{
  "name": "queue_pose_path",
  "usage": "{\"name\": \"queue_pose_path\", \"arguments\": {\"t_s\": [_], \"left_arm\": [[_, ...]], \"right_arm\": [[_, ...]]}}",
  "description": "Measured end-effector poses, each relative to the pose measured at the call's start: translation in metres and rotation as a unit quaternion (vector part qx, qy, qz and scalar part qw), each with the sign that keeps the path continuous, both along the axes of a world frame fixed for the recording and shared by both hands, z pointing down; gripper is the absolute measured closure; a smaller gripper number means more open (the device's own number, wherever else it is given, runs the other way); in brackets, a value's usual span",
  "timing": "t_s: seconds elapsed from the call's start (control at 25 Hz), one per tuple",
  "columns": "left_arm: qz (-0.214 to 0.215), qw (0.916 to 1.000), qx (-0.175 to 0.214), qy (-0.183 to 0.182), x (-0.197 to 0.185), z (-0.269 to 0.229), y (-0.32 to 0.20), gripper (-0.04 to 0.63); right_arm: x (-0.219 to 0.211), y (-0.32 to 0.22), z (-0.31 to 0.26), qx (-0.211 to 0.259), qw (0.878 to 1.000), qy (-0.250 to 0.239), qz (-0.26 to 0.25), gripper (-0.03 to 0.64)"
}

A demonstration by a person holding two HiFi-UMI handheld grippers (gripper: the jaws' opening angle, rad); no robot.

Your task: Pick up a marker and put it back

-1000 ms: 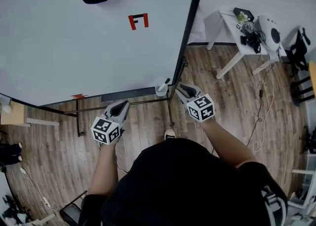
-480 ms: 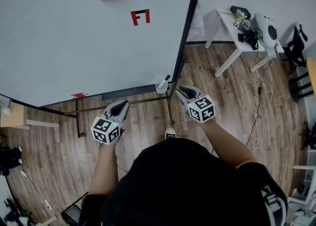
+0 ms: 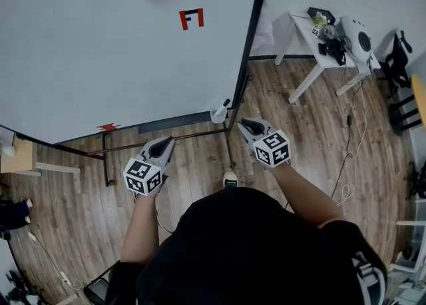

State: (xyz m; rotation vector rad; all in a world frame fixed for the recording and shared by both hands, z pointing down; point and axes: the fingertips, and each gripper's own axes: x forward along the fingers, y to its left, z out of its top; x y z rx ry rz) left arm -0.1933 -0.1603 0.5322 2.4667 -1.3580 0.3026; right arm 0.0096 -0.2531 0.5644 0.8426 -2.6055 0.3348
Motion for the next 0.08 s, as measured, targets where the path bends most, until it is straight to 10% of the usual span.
{"name": "queue_pose_path", "arguments": {"t_s": [0.08], "left_arm": [[0.003,1.0000,-0.002,0.000,0.0019,0.0009,0.0055,0.581]], "right_arm": [[0.0020,0.0068,0.0008,-0.003,1.000,-0.001,0.001,0.571]]}}
